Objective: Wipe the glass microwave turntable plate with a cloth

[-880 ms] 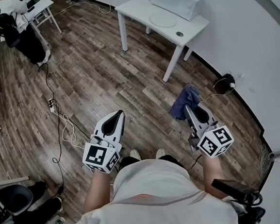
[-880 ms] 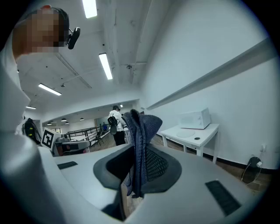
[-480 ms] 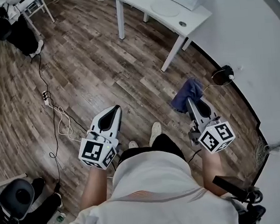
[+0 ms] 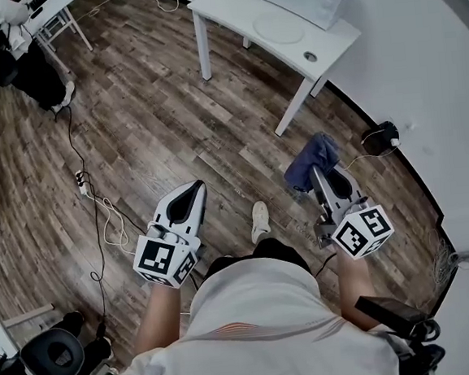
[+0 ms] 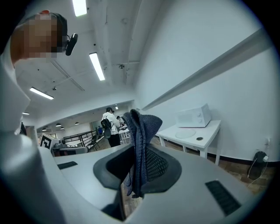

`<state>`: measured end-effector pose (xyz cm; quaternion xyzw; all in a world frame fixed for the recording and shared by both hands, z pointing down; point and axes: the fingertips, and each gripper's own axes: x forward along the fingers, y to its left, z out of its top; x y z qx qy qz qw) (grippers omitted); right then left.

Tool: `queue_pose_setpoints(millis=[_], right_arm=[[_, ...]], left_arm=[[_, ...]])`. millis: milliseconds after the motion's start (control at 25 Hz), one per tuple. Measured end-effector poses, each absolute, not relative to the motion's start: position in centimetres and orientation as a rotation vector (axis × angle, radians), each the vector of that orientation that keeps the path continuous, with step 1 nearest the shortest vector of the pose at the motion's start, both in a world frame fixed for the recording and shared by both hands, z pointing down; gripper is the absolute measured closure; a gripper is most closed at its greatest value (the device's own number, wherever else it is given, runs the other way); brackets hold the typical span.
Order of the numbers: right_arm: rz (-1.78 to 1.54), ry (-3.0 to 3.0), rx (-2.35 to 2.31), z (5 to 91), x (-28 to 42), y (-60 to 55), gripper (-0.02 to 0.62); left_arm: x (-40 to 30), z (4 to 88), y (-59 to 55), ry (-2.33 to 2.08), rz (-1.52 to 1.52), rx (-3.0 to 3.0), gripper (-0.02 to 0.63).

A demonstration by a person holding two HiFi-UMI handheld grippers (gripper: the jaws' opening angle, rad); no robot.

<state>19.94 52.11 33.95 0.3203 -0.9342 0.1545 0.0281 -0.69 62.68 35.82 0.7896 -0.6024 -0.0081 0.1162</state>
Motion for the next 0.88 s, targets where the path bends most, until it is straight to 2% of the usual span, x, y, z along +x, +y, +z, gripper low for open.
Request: queue_pose_setpoints(millis=[240, 880], right_arm=[[0.507, -2.877, 0.953, 34.5, 19.4, 44.1, 0.534], [0.585, -2.879, 0.93, 35.9, 23.4, 25.0, 0.534]], left_arm=[[-0.8, 35.8, 54.4, -1.782, -0.022, 2.289, 0.596], [3.2, 35.1, 34.3, -1.807, 0.018, 2.267, 0.596]])
